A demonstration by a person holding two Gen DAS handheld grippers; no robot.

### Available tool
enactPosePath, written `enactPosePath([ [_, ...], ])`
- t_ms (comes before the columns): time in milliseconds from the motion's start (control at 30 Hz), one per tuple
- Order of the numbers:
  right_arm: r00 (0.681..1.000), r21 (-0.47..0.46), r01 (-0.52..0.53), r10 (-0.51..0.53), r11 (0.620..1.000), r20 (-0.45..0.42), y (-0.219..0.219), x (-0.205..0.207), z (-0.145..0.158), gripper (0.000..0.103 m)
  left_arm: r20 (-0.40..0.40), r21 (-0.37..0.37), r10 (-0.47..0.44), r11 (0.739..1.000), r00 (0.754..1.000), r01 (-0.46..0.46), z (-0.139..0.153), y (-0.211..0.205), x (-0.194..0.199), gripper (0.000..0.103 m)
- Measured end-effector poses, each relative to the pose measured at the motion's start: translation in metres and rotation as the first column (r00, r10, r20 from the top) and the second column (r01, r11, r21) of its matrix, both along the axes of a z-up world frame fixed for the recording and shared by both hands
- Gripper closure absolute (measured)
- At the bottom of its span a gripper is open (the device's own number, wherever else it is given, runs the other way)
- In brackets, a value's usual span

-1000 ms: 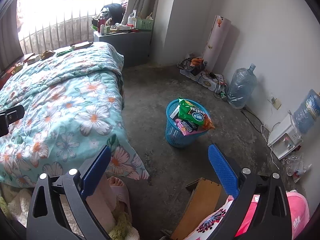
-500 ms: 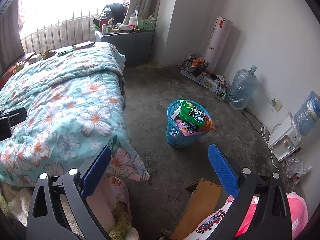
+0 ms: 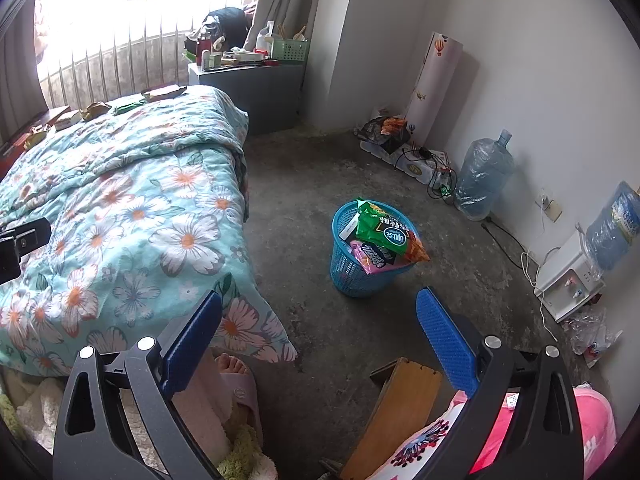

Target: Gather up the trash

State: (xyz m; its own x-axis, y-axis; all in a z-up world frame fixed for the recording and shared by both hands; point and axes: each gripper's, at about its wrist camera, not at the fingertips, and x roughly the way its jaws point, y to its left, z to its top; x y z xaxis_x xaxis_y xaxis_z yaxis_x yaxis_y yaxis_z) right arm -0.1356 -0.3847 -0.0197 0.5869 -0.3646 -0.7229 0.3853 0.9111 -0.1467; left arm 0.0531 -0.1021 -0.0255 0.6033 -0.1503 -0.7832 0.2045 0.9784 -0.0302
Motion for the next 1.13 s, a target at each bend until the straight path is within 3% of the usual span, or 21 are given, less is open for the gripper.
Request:
enactPosePath([
  [1133,1.000,-0.001,-0.002,0.002,1.000,0.000,0.0004,0.0016,0.0018,0.008,-0.006,-0.004,-0.002,1.000,1.000,0.002,-0.0003,0.0003,-0.0002,0.009],
])
